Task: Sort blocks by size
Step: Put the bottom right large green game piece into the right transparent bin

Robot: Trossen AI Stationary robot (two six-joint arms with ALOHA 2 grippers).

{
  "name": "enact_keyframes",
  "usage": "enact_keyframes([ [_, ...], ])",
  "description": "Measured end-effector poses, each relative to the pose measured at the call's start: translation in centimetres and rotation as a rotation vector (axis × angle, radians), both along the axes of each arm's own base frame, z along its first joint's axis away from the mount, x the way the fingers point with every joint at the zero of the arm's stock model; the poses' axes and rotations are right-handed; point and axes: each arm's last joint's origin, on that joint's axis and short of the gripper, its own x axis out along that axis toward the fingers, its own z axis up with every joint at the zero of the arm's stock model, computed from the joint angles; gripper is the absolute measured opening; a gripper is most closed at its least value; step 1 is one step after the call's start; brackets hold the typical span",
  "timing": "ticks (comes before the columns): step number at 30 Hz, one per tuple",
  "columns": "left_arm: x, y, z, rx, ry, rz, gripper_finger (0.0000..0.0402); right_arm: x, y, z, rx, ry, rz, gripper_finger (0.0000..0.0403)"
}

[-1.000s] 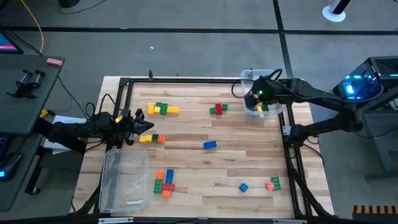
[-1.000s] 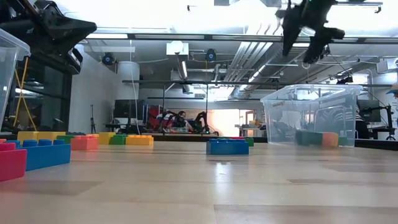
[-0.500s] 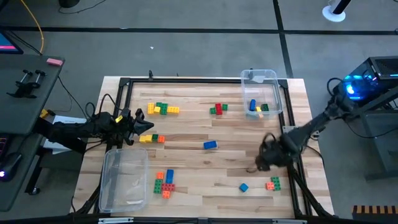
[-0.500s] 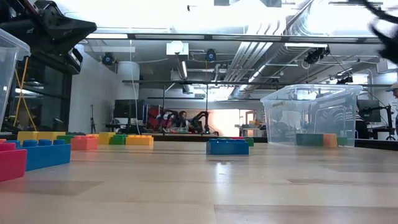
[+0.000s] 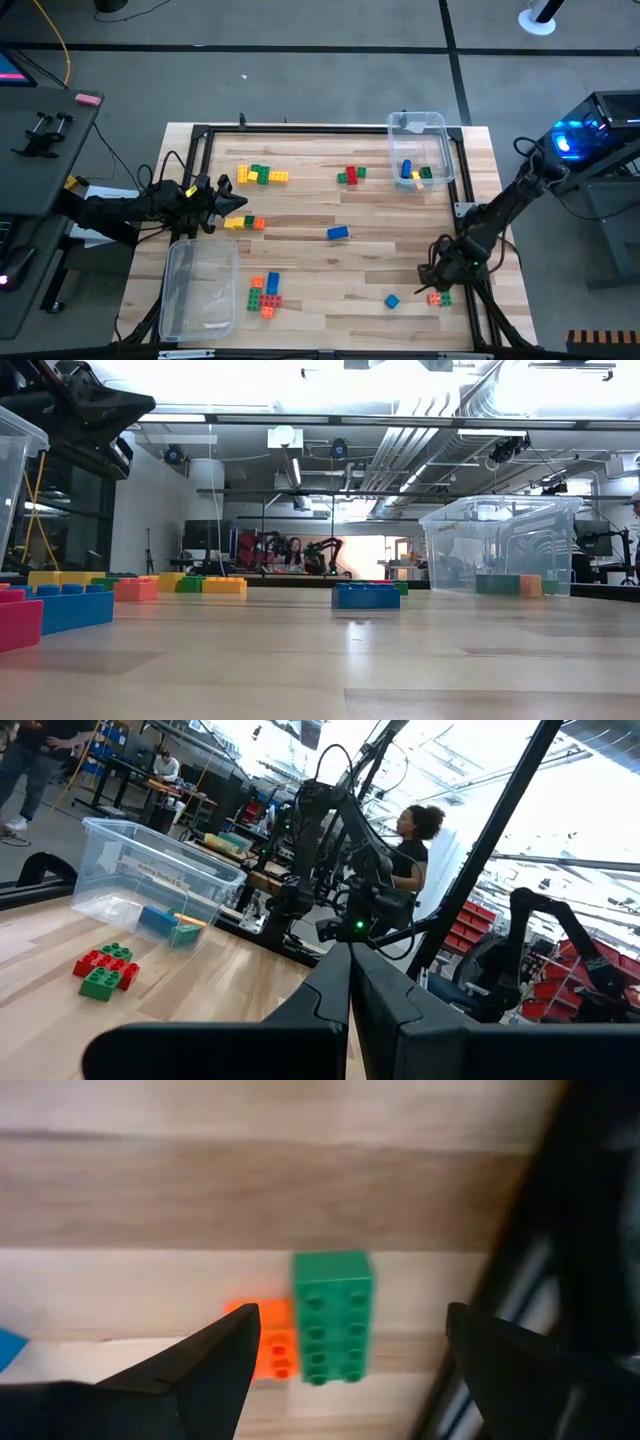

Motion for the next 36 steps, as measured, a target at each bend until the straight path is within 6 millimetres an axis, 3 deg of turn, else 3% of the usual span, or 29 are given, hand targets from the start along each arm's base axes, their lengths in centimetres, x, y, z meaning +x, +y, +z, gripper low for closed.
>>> enact_keyframes([
  [12,0.0,0.0,0.0,0.0,0.0,0.0,0.0,1.0,1.1,-2.7,-0.019,0.019,0.009,0.0292],
  [16,0.0,0.0,0.0,0.0,0.0,0.0,0.0,1.4,1.4,-3.4,-0.025,0.035,-0.001,0.0253],
  [22,0.0,0.0,0.0,0.0,0.0,0.0,0.0,1.5,1.4,-3.6,-0.049,0.035,-0.006,0.0153],
  [24,0.0,0.0,0.0,0.0,0.0,0.0,0.0,1.7,1.2,-3.4,-0.052,0.028,-0.003,0.0137],
  [29,0.0,0.0,0.0,0.0,0.0,0.0,0.0,2.5,0.6,-1.6,-0.119,0.013,0.047,0.0137],
  [33,0.0,0.0,0.0,0.0,0.0,0.0,0.0,4.6,-0.3,2.9,-0.192,-0.183,0.069,0.0137],
  [36,0.0,0.0,0.0,0.0,0.002,0.0,0.0,6.5,-2.7,6.6,-0.416,-0.413,0.014,0.0137],
])
